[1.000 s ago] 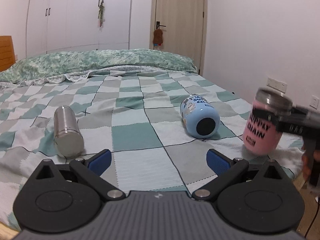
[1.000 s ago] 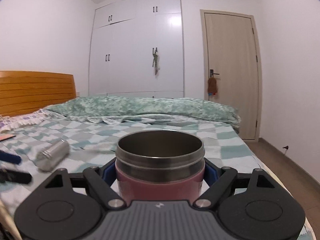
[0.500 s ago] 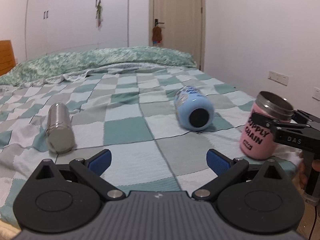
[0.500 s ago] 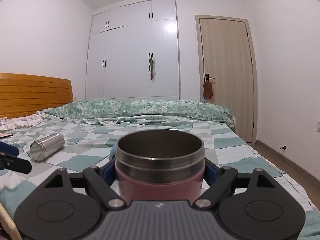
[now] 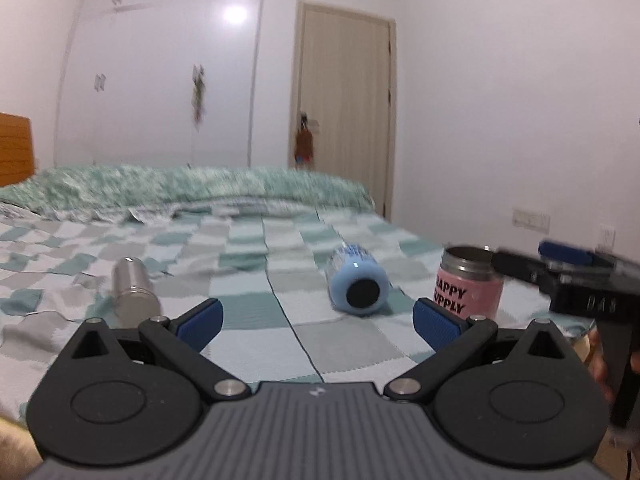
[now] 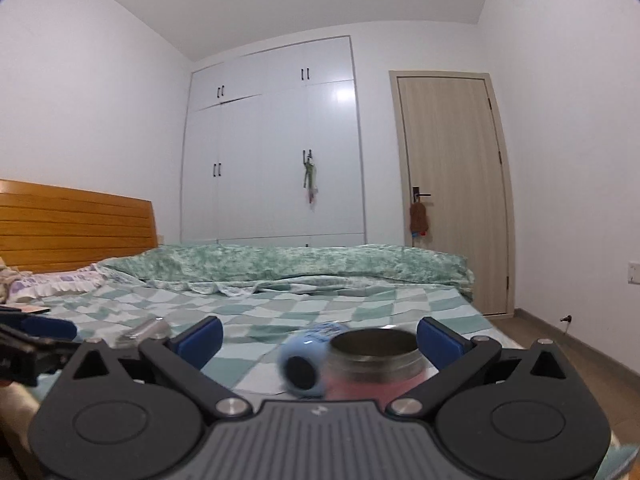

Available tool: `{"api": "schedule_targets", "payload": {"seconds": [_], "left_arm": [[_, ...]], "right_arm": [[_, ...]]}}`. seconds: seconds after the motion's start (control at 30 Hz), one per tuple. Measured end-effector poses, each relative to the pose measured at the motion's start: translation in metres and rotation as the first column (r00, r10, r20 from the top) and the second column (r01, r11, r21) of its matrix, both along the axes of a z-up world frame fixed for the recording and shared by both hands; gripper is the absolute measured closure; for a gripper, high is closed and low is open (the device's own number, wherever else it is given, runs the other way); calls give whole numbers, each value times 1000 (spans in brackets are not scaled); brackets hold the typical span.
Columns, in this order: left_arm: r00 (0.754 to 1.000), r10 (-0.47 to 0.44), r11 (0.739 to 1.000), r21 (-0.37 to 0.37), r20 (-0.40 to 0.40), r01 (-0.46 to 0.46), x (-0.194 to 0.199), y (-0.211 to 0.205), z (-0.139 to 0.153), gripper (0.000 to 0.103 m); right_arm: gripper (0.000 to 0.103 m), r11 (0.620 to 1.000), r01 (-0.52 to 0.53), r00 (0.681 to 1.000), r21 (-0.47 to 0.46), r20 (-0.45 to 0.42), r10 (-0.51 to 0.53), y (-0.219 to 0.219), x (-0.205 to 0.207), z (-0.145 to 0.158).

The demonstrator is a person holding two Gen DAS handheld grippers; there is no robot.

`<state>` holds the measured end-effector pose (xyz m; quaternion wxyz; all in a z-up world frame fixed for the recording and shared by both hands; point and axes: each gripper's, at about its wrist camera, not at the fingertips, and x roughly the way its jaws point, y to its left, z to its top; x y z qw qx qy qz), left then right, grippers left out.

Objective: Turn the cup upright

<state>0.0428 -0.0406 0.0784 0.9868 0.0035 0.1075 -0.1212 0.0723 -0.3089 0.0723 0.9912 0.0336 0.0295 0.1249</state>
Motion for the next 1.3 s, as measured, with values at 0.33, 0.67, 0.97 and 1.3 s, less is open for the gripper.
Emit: {"api": "schedule_targets", "payload": {"seconds": [0.33, 0.67, 0.97, 1.3], "left_arm": [[980, 148, 989, -1, 133, -149, -38, 29, -38, 0], [956, 217, 974, 22, 198, -225, -49, 37, -58, 0], [953, 226, 973, 6, 201, -232, -51, 42, -60, 0], [952, 226, 973, -1, 207, -231, -53, 43, -61, 0]], "right_arm": [[0, 998, 11, 1000, -65, 27, -10, 43, -45, -36], [0, 997, 48, 997, -64, 62, -44, 47, -59, -46], [0, 998, 43, 998, -43, 50, -41, 49, -55, -48], [0, 998, 43, 998, -46, 46, -41, 50, -55, -47]]}}
